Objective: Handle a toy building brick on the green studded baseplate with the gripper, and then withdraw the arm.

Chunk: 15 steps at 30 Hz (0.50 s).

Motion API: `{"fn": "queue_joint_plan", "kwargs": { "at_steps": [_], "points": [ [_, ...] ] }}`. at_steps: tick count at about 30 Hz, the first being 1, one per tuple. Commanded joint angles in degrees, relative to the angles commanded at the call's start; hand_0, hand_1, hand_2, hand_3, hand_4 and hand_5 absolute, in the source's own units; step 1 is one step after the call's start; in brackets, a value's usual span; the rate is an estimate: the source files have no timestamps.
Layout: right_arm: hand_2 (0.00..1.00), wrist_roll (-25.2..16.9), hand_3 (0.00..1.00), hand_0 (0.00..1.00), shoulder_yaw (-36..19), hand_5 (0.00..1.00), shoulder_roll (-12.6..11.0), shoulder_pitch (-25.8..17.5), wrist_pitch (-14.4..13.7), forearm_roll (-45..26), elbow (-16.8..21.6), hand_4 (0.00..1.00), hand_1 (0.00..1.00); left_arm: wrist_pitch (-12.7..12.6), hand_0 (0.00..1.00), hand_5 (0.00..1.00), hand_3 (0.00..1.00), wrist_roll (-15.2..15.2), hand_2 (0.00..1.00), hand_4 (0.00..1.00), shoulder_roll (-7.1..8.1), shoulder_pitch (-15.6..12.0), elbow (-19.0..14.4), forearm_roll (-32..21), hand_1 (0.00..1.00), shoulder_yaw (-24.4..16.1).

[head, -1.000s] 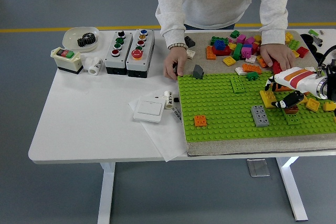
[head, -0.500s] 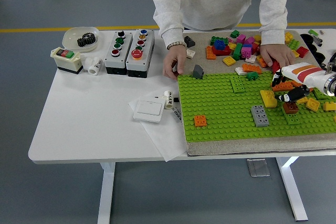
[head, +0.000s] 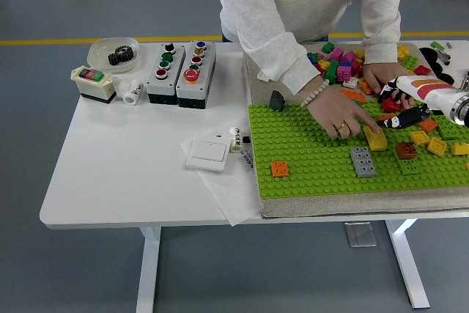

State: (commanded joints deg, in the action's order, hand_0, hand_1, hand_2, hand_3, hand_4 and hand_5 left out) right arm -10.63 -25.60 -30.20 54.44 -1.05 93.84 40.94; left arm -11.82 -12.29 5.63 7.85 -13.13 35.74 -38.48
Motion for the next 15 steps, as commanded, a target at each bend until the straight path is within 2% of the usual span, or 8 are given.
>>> {"fn": "queue_joint_plan", "kwargs": {
  "at_steps": [15],
  "points": [
    [0.684, 1.54, 0.673, 0.598, -3.92, 0.496, -1.46, -1.71, 1.51, 0.16, 0.91, 0.998, 0.632, 0.03, 0.809, 0.615, 0.654, -0.29, 0.800, 0.714, -0.05, -0.42, 0.03, 0.44, 0.823, -0.27]
  ]
}}
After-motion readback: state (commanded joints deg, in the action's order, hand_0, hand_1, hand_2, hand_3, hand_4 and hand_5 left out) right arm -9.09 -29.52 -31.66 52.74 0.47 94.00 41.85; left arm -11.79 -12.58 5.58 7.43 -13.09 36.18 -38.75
